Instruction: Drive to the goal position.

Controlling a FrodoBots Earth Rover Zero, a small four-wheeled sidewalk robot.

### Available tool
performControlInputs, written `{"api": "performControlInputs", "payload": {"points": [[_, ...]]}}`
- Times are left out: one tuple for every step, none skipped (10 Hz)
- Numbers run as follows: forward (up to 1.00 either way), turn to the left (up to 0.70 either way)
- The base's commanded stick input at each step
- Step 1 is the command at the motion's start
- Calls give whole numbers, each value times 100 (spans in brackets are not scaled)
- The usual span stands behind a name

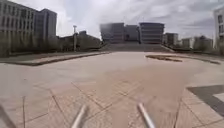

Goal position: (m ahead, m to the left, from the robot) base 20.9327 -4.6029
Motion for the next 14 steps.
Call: {"api": "performControlInputs", "payload": {"points": [[100, 0], [100, 0], [100, 0], [100, 0], [100, 0], [100, 0], [100, 0], [100, 0], [100, 0], [100, 0], [100, 0], [100, 0], [100, -4], [100, -22]]}}
